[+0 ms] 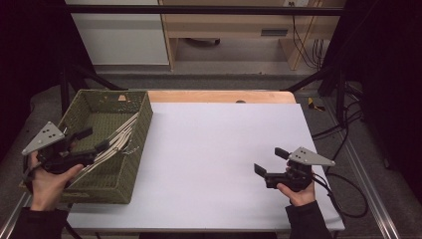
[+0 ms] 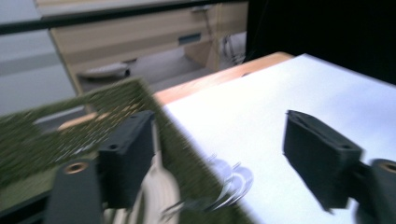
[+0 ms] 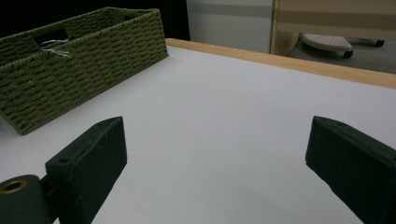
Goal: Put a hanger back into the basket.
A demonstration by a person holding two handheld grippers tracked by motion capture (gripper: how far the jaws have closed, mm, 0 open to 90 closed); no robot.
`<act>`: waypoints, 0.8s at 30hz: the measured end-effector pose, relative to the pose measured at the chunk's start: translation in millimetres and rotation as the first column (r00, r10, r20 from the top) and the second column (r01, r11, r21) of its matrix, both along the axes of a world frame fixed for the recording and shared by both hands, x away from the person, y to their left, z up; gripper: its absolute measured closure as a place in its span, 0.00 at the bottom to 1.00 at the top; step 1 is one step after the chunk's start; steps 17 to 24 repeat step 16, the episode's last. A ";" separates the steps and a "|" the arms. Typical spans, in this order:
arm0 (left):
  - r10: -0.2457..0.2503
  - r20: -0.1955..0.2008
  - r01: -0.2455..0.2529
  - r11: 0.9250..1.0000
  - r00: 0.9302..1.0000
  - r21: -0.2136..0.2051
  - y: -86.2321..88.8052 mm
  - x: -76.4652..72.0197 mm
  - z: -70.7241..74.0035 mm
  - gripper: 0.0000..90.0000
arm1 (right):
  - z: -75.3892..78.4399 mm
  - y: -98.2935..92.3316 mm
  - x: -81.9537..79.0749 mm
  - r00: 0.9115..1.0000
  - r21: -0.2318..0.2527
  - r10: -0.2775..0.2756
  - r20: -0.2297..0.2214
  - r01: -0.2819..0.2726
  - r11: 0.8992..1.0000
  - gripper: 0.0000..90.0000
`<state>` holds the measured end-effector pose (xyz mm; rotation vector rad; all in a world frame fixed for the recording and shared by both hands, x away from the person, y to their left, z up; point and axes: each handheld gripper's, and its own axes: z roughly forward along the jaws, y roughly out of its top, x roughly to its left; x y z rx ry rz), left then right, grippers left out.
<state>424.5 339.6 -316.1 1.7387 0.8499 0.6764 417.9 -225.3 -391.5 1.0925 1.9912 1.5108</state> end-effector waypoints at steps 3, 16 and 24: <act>-0.032 0.018 0.033 0.999 0.999 -0.024 -21.4 -6.6 0.0 0.16 | 0.7 -0.6 -1.0 1.000 0.005 0.003 0.009 -0.003 1.000 0.06; -0.082 -0.029 0.080 0.994 0.996 -0.075 -71.0 -10.3 -36.6 0.10 | 2.7 -4.3 -4.0 0.999 0.011 0.004 0.035 -0.005 1.000 0.05; -0.082 -0.029 0.080 0.994 0.996 -0.075 -71.0 -10.3 -36.6 0.10 | 2.7 -4.3 -4.0 0.999 0.011 0.004 0.035 -0.005 1.000 0.05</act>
